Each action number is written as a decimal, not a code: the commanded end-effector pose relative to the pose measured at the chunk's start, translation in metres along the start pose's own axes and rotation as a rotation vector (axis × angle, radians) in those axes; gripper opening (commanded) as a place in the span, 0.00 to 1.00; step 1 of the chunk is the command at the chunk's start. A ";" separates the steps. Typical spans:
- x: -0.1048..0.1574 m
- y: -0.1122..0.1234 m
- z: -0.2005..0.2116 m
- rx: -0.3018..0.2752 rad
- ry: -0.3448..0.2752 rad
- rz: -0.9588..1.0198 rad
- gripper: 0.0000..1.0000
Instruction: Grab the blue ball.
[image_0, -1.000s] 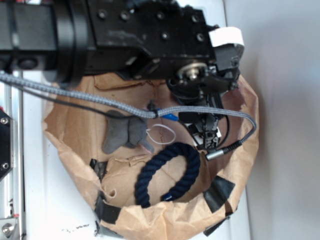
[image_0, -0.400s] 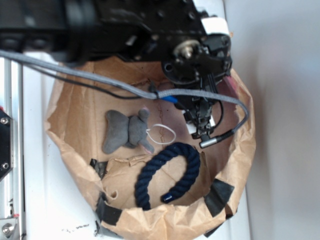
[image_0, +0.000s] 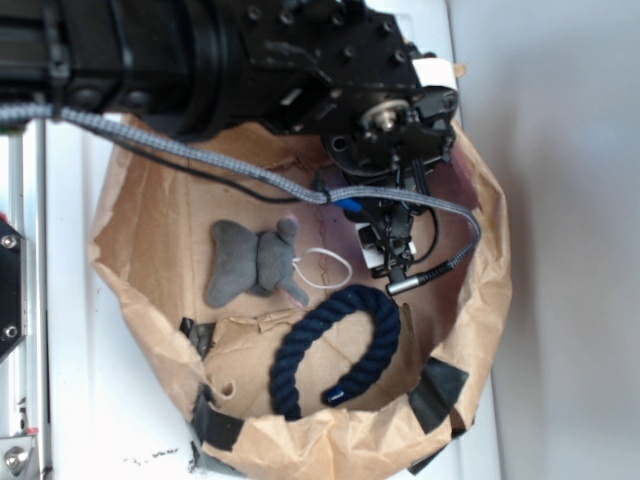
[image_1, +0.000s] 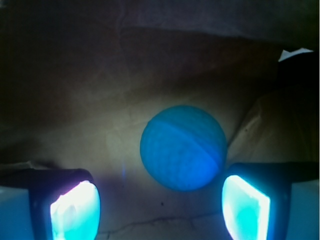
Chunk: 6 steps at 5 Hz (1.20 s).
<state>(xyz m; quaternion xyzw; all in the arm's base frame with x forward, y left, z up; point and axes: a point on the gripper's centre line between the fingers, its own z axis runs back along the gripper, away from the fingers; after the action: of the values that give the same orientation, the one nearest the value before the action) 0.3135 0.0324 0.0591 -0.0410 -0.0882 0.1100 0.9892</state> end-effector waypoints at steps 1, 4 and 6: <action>0.017 -0.005 -0.027 0.093 -0.121 0.037 1.00; 0.025 -0.011 -0.012 -0.002 -0.129 0.043 0.00; -0.005 0.005 0.063 -0.094 -0.013 -0.066 0.00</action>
<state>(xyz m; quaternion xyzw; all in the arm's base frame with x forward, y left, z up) 0.2871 0.0304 0.0958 -0.0909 -0.0595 0.0693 0.9917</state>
